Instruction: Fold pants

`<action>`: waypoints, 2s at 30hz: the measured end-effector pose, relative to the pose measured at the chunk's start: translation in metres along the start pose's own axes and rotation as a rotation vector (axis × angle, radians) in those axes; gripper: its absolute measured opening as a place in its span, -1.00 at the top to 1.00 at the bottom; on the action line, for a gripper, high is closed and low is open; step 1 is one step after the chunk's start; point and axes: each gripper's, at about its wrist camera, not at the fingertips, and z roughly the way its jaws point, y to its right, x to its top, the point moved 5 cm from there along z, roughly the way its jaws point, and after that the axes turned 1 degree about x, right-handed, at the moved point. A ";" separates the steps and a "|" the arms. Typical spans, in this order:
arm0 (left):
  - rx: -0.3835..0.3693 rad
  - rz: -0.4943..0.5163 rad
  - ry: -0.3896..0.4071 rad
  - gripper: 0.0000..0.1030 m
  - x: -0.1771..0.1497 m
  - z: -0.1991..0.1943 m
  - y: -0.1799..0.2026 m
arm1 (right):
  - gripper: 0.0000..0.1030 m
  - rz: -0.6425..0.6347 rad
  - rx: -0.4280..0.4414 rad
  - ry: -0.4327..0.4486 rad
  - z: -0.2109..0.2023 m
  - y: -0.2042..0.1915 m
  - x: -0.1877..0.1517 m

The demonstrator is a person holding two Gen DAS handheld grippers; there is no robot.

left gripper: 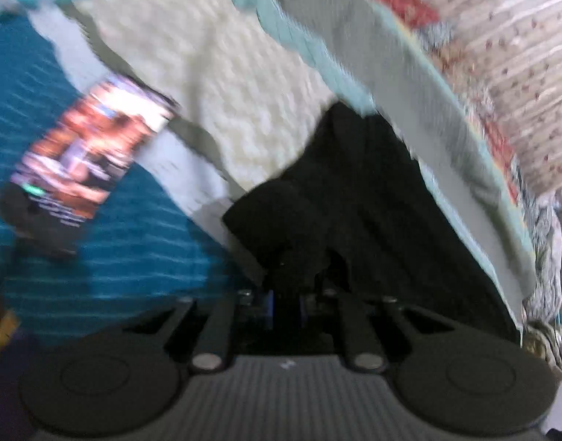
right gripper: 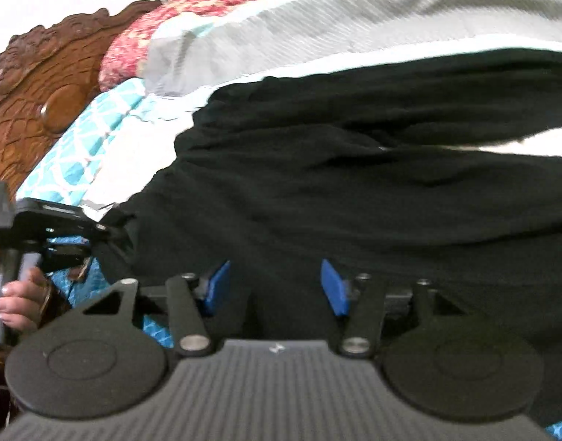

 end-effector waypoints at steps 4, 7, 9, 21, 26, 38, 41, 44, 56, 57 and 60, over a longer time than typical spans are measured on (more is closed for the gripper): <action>0.096 -0.004 -0.012 0.77 -0.013 0.000 -0.020 | -0.10 0.015 0.018 -0.152 0.030 0.010 -0.021; 0.121 -0.012 -0.053 0.55 -0.024 0.005 -0.022 | -0.10 -0.003 0.023 -0.163 0.037 0.013 -0.024; 0.105 0.009 -0.030 0.09 -0.021 -0.012 -0.015 | -0.10 -0.011 0.058 -0.119 0.023 0.016 -0.011; 0.277 0.684 0.392 -0.21 0.077 -0.020 0.147 | -0.09 0.221 -0.228 0.191 -0.074 0.199 0.114; 0.259 0.986 0.296 -0.63 0.092 0.101 0.228 | -0.09 0.414 -0.399 0.296 -0.088 0.300 0.185; 0.225 1.164 0.083 0.73 0.071 0.237 0.236 | -0.10 0.738 -0.680 0.270 -0.046 0.478 0.276; 0.238 1.174 0.137 0.77 0.062 0.221 0.237 | -0.09 0.777 -0.782 0.212 -0.028 0.504 0.272; 0.210 1.179 0.220 0.78 0.052 0.193 0.242 | -0.08 0.752 -0.865 0.170 -0.014 0.510 0.265; 0.170 1.063 0.403 0.78 0.032 0.068 0.234 | 0.71 0.764 -0.680 0.458 -0.132 0.462 0.211; 0.164 1.058 0.411 0.78 0.028 0.058 0.232 | 0.71 0.773 -0.625 0.508 -0.155 0.454 0.200; 0.152 1.031 0.428 0.78 0.013 0.028 0.219 | 0.71 0.776 -0.546 0.583 -0.211 0.430 0.159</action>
